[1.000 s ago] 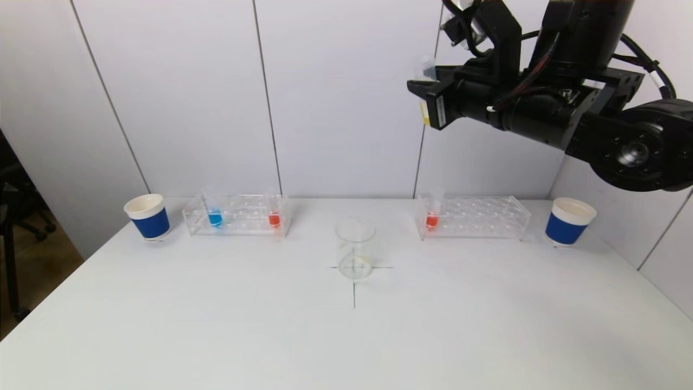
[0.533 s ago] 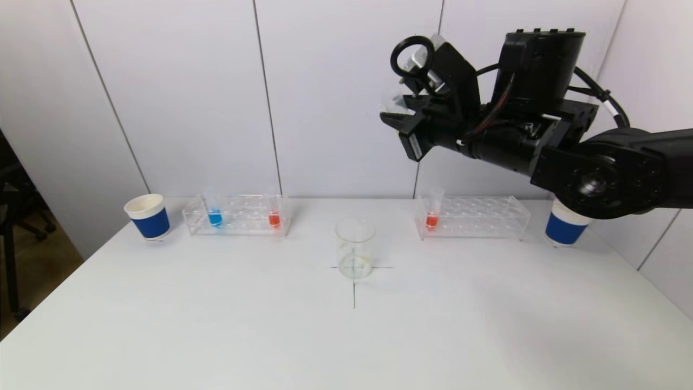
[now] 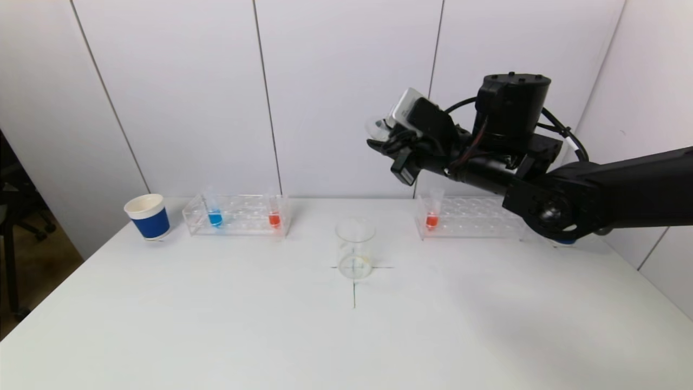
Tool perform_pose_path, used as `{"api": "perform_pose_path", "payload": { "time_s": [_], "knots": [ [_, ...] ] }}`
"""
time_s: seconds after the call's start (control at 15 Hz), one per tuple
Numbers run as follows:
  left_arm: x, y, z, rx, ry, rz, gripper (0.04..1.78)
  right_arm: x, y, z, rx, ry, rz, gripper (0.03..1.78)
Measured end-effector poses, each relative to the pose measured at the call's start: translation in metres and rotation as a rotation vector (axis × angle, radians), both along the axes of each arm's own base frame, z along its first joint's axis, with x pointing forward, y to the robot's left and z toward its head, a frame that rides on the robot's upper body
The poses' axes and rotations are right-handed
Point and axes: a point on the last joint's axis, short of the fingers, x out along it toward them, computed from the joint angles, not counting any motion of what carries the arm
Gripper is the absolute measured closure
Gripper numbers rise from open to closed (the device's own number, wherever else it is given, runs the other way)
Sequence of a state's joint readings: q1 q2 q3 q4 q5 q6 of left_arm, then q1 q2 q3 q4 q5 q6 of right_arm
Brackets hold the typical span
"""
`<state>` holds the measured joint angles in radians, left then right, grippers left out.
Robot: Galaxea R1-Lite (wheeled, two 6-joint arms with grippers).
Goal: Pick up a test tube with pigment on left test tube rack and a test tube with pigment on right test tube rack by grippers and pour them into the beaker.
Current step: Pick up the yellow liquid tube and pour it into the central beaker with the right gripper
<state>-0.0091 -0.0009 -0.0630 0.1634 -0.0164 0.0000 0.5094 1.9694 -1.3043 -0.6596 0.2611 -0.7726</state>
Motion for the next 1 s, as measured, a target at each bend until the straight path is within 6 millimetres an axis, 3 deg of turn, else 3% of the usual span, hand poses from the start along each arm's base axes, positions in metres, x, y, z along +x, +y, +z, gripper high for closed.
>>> {"api": "perform_pose_path", "payload": {
  "time_s": [0.27, 0.47, 1.0],
  "knots": [
    [0.0, 0.0, 0.0, 0.0, 0.0, 0.0, 0.05, 0.011, -0.01, -0.011, -0.082, -0.075, 0.037, 1.33],
    [0.0, 0.0, 0.0, 0.0, 0.0, 0.0, 0.05, 0.018, -0.007, -0.021, -0.065, -0.127, 0.069, 1.33],
    [0.0, 0.0, 0.0, 0.0, 0.0, 0.0, 0.05, 0.039, -0.007, -0.064, -0.144, -0.253, 0.171, 1.33]
  ]
}}
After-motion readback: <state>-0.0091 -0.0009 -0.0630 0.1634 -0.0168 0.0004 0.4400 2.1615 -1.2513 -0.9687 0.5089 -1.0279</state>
